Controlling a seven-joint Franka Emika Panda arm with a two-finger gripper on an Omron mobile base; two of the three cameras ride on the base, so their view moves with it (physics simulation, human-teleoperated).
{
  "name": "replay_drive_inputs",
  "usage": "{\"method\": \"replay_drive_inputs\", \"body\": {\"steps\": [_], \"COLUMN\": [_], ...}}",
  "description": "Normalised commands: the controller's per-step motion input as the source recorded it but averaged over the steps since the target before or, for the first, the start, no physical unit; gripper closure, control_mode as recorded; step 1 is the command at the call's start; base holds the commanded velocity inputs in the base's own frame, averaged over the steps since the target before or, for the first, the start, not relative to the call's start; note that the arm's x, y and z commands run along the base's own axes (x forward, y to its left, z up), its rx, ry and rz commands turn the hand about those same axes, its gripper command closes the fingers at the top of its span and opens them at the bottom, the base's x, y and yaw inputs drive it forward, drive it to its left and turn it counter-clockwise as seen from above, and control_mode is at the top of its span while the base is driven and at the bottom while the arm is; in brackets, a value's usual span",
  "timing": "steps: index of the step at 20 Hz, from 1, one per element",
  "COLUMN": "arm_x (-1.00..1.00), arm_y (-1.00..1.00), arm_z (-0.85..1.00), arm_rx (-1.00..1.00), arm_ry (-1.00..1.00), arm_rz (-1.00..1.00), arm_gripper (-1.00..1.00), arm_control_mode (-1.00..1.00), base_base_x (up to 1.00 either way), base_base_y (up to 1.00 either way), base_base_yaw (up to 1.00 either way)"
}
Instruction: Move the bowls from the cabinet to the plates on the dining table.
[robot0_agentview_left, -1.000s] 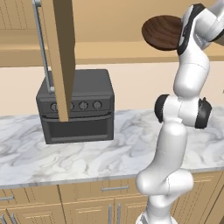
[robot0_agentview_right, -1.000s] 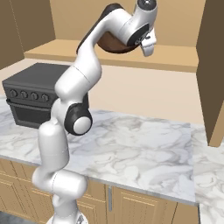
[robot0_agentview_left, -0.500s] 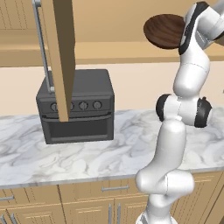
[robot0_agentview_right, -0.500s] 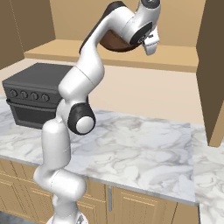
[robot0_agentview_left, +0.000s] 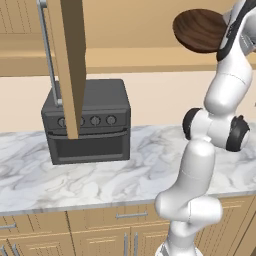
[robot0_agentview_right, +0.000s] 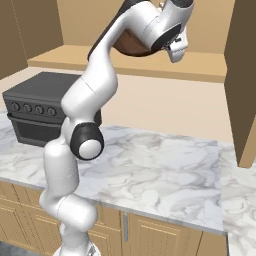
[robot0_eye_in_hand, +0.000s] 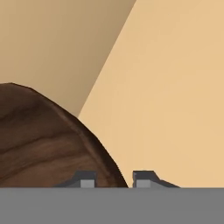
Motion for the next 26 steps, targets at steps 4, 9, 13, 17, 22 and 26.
{"method": "replay_drive_inputs", "body": {"steps": [4, 9, 13, 17, 22, 26], "arm_x": [-0.61, -0.62, -0.62, -0.58, -0.53, -0.53], "arm_y": [0.0, 0.07, 0.17, 0.33, 0.42, 0.44], "arm_z": [-0.01, -0.15, -0.22, -0.28, -0.31, -0.31], "arm_rx": [-0.01, -0.03, -0.04, -0.05, -0.06, -0.06], "arm_ry": [-0.11, -0.09, -0.09, -0.09, -0.08, -0.07], "arm_rz": [0.0, 0.0, 0.0, 0.0, 0.0, 0.0], "arm_gripper": [1.0, 1.0, 1.0, 1.0, 1.0, 1.0], "arm_control_mode": [-1.0, -1.0, -1.0, -1.0, -1.0, -1.0], "base_base_x": [0.0, 0.0, 0.0, 0.0, 0.0, 0.0], "base_base_y": [0.0, 0.0, 0.0, 0.0, 0.0, 0.0], "base_base_yaw": [0.0, 0.0, 0.0, 0.0, 0.0, 0.0]}}
